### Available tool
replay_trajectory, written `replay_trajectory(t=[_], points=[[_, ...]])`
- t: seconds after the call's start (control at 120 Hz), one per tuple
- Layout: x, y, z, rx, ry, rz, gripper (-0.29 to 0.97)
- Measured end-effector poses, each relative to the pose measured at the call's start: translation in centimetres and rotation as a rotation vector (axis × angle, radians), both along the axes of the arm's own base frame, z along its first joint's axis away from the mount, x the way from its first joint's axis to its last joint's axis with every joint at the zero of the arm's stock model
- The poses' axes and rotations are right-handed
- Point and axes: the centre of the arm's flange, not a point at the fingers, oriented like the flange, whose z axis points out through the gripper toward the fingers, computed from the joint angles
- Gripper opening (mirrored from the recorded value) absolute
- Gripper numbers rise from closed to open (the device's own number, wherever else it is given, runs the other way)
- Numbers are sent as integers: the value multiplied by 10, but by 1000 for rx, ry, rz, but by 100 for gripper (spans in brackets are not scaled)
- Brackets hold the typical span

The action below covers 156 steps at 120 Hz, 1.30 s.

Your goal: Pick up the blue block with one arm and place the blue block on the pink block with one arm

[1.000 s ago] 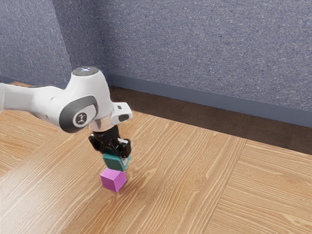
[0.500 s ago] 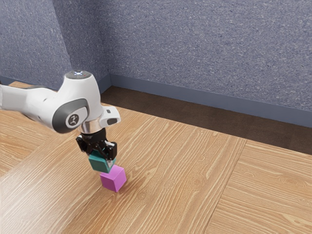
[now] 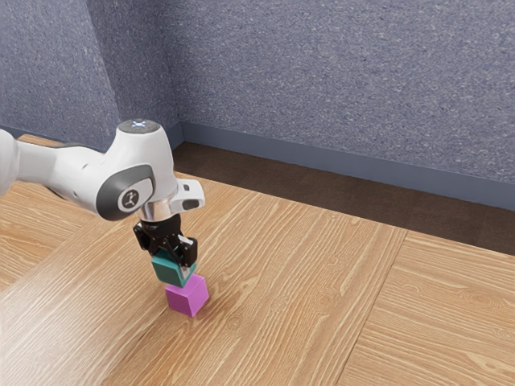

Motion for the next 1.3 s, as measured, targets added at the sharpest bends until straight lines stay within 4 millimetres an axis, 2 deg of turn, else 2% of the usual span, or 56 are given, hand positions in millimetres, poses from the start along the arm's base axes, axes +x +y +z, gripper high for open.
replay_trajectory(t=[0.1, 0.283, 0.35, 0.4, 0.475, 0.517, 0.55, 0.608, 0.642, 0.667, 0.692, 0.717, 0.792, 0.883, 1.05, 1.3], points=[[1, 0, -2, -1, 0, -8, 37], [2, -2, 2, -5, -12, -24, 55], [2, -4, 14, 0, -37, -39, 58], [0, -7, 37, 5, -84, -55, 60], [-4, -13, 94, 7, -196, -71, 63], [2, -14, 134, 3, -265, -56, 64], [7, -16, 168, -8, -315, -28, 64], [15, -16, 242, -39, -393, 66, 65], [15, -10, 294, -61, -428, 150, 65], [11, -5, 324, -73, -433, 216, 66], [5, 2, 346, -78, -423, 284, 66], [0, 12, 357, -73, -400, 352, 66], [-12, 55, 361, -51, -301, 573, 67], [-22, 79, 343, -11, -179, 772, 67], [-33, 83, 316, 76, -58, 1002, 68], [-43, 85, 310, 130, -23, 1241, 68]])
